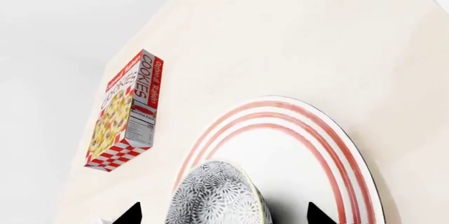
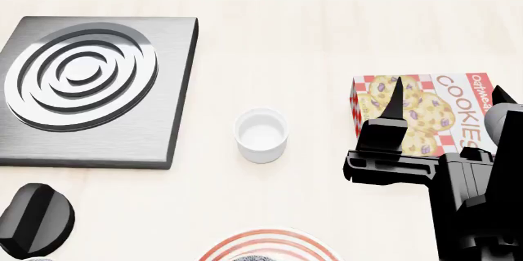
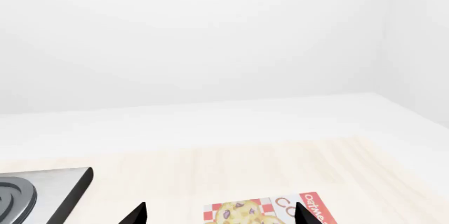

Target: Pick the akita bowl on the stove and place it on the plate.

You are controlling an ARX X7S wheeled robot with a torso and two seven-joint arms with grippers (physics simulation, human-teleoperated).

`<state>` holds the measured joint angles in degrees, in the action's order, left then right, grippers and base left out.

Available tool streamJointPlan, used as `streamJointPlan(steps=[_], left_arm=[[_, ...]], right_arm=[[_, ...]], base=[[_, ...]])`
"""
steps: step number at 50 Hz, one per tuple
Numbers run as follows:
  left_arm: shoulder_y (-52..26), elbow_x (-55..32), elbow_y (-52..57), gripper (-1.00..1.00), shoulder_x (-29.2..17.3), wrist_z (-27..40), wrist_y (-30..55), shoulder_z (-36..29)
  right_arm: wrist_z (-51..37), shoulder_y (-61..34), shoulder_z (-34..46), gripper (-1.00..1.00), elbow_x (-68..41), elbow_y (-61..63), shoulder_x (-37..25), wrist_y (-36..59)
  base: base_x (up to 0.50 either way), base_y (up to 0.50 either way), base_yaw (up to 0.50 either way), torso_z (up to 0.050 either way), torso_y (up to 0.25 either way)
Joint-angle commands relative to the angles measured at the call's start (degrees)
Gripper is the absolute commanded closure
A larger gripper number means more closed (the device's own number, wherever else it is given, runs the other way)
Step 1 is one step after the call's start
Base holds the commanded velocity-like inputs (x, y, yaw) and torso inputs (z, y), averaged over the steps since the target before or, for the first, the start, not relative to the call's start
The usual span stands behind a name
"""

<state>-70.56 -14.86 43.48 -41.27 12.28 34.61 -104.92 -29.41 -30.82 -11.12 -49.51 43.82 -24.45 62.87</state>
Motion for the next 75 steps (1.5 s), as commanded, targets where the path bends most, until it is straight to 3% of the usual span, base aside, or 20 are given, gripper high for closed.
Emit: streamJointPlan(steps=[1,18,24,48,75], left_arm=[[-0.76,-3.06,3.77,-1.00,-0.64,1.40,0.47,3.78],[-5.38,-25.53,11.34,-1.00,-3.52,9.44,-3.24,24.00],[-4.60,-30.57,10.60,-1.00,-4.28,12.37,-5.89,27.41],[-1.17,-40.64,4.12,-1.00,-11.01,15.37,-18.31,35.69],[-0.54,-49.92,-4.68,-1.00,-13.77,16.72,-26.26,42.41]], right_arm=[[-0.25,0.04,0.13,-1.00,-0.23,-0.08,-0.18,-0.23],[-0.57,0.09,0.35,-1.00,-0.58,-0.20,-0.47,-0.59],[-0.68,0.10,0.42,-1.00,-0.71,-0.24,-0.58,-0.70],[-1.14,0.16,0.73,-1.00,-1.17,-0.39,-0.98,-1.18],[-1.62,0.24,1.06,-1.00,-1.67,-0.57,-1.41,-1.73]], base=[[0.00,0.00,0.00,0.000,0.000],[0.00,0.00,0.00,0.000,0.000],[0.00,0.00,0.00,0.000,0.000],[0.00,0.00,0.00,0.000,0.000],[0.00,0.00,0.00,0.000,0.000]])
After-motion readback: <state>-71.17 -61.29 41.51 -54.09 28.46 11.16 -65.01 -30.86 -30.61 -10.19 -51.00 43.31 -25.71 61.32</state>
